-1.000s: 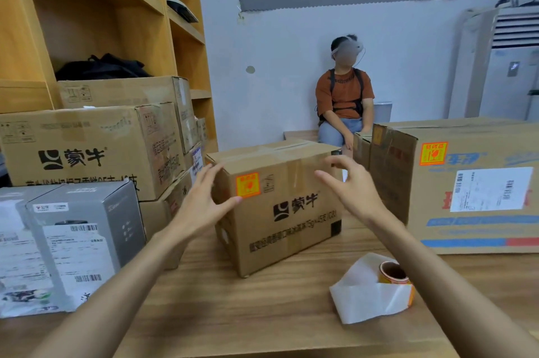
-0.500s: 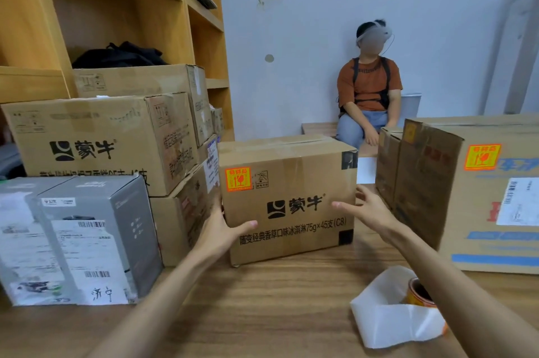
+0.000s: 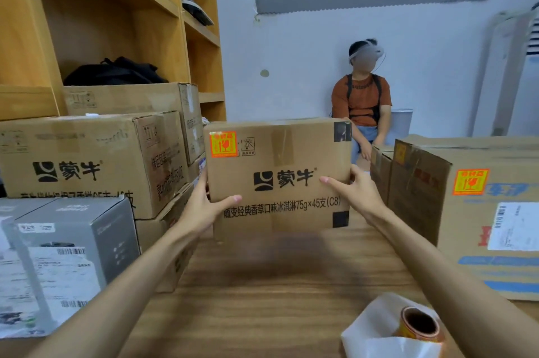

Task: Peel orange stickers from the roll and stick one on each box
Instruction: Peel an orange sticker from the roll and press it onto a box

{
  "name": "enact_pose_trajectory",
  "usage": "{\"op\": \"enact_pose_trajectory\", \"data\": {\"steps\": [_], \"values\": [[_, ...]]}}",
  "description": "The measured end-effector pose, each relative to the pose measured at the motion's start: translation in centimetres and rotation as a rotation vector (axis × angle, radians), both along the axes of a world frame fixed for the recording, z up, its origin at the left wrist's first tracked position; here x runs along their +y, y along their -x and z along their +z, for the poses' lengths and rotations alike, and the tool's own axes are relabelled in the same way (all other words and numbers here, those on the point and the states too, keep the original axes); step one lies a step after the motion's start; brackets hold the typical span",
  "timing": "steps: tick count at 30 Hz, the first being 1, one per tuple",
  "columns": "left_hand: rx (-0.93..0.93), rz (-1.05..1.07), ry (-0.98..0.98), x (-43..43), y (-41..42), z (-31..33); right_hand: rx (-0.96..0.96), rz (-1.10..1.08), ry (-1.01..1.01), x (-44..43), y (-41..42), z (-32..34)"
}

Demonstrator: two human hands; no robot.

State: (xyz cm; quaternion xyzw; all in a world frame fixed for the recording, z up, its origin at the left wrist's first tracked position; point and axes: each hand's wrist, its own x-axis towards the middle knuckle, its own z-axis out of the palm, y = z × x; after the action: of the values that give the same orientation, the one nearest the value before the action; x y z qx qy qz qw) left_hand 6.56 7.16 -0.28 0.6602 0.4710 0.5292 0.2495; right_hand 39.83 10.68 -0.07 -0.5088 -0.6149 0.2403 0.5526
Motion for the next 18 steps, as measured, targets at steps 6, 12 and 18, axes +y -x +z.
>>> {"op": "enact_pose_trajectory", "data": {"steps": [6, 12, 18], "values": [[0.028, -0.009, -0.15, 1.6, -2.2, 8.5, -0.122, -0.04, -0.127, 1.0, -2.8, 9.6], [-0.001, -0.084, -0.231, 4.2, -7.5, 13.4, -0.15, -0.065, -0.146, 0.4, -8.4, 16.2], [-0.01, -0.188, -0.236, 8.5, -14.6, 16.0, -0.103, -0.108, -0.116, 1.6, -15.7, 19.0]]}}
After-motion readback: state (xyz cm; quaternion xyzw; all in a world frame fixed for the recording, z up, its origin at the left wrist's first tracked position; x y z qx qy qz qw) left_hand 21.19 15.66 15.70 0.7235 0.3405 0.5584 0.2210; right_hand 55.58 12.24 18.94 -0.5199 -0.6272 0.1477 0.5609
